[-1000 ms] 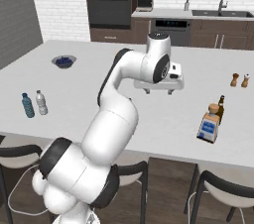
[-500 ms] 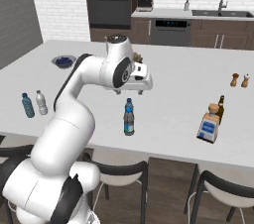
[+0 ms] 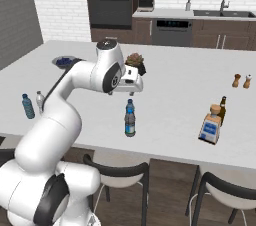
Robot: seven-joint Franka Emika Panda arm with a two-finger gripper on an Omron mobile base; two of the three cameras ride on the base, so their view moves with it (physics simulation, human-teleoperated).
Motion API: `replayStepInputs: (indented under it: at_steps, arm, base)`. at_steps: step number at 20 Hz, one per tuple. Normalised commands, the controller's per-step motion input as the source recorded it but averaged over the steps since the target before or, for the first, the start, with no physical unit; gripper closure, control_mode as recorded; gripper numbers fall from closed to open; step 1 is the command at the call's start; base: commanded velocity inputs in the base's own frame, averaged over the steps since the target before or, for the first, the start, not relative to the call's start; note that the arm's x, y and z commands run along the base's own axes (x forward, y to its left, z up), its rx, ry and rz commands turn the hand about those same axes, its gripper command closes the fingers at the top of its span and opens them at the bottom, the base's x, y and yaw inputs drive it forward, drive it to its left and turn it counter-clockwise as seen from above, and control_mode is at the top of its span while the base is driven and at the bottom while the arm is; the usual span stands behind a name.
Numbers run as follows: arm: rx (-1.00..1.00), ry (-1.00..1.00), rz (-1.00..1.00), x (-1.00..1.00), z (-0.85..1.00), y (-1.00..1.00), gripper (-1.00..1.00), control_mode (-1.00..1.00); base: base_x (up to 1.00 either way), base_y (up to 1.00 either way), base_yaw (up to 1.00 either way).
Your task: Move the plastic bottles in the middle to the plastics group, and the glass bottles in the middle to the glass group.
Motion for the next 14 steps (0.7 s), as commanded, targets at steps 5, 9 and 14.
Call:
replayStepInputs:
  at_steps: [5, 9, 14]
  arm:
    - [0.01, 0.01, 0.00, 0.00, -0.05, 0.00, -1.00, -1.00]
    - [0.04, 0.00, 0.00, 0.01, -0.63, 0.00, -1.00, -1.00]
    - [0.09, -0.06, 0.00, 0.00, -0.61, 0.00, -1.00, -1.00]
  base:
    - [0.00, 0.00, 0.00]
    - [0.00, 0.00, 0.00]
    - [0.00, 0.00, 0.00]
